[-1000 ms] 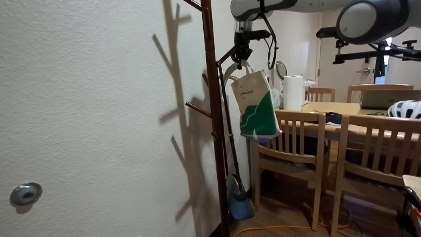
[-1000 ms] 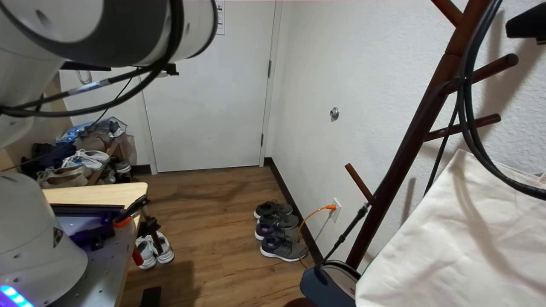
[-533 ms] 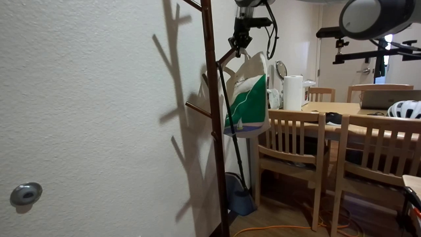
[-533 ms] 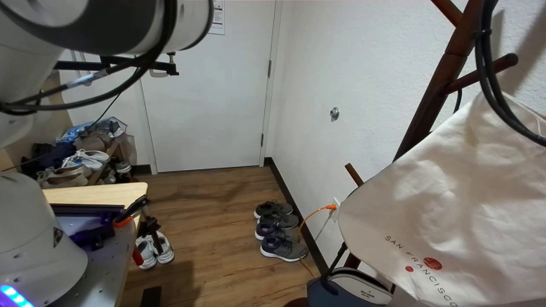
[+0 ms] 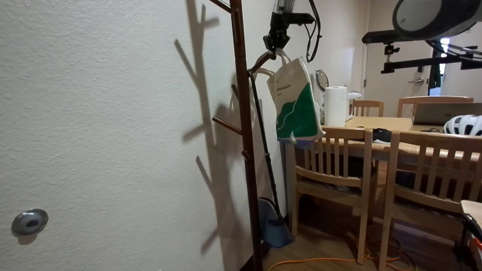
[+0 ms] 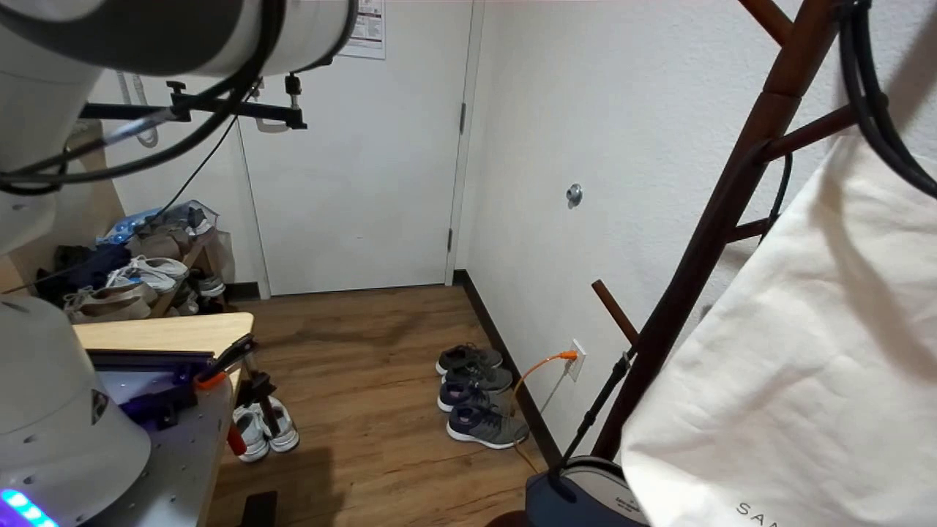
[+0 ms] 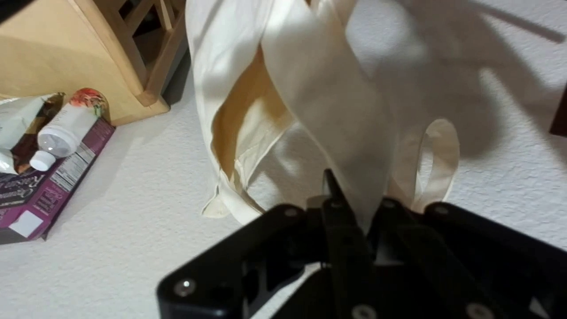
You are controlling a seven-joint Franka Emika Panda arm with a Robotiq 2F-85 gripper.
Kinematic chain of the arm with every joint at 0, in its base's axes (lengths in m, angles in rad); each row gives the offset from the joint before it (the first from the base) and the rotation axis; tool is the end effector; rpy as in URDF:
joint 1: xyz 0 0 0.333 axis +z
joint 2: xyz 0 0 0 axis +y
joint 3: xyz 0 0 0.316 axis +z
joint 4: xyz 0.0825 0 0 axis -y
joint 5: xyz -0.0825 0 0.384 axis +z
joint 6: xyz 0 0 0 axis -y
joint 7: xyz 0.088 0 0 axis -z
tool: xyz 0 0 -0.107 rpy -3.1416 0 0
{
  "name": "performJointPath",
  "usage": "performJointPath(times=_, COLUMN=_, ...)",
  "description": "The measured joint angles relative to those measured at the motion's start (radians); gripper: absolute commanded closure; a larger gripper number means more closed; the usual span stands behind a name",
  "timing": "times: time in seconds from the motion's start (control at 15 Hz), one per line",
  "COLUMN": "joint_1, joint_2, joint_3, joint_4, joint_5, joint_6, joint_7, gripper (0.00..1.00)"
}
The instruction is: Hang the tote bag on the hanging rack
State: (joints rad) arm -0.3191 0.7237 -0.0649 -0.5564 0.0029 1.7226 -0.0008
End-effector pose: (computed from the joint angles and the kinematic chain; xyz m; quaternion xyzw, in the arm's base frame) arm 0.6957 -0.2534 0.6457 0.9598 -0.1732 0.2126 0.0595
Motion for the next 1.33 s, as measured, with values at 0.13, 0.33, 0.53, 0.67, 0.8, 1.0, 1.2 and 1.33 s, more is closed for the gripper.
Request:
performJointPath(times=0.13, joint_1=0.0, joint_2=-0.019, joint_3=0.026, joint_4=0.0, joint_5=0.016, joint_6=-0.015, joint_7=-0.05, gripper=0.99)
performJointPath(times=0.33, joint_1=0.001, joint_2=-0.052, joint_3=0.056, joint_4=-0.001, joint_5=0.029, joint_6=-0.061, joint_7=-0.117, gripper=0.99)
performJointPath(times=0.53, joint_1=-0.002, joint_2=-0.08, joint_3=0.064, joint_4=-0.004, joint_5=0.029, joint_6=-0.106, joint_7=-0.159, gripper=0.99)
performJointPath(times=0.67, joint_1=-0.006, joint_2=-0.095, joint_3=0.064, joint_4=-0.014, joint_5=0.029, joint_6=-0.126, joint_7=-0.171, gripper=0.99)
performJointPath(times=0.8, joint_1=-0.01, joint_2=-0.106, joint_3=0.064, joint_4=-0.032, joint_5=0.029, joint_6=-0.13, joint_7=-0.176, gripper=0.99)
performJointPath(times=1.0, joint_1=-0.014, joint_2=-0.124, joint_3=0.063, joint_4=-0.059, joint_5=0.029, joint_6=-0.123, joint_7=-0.175, gripper=0.99)
performJointPath(times=1.2, joint_1=-0.015, joint_2=-0.149, joint_3=0.061, joint_4=-0.083, joint_5=0.029, joint_6=-0.116, joint_7=-0.162, gripper=0.95)
performJointPath(times=1.33, joint_1=-0.014, joint_2=-0.144, joint_3=0.061, joint_4=-0.083, joint_5=0.029, joint_6=-0.116, joint_7=-0.162, gripper=0.95)
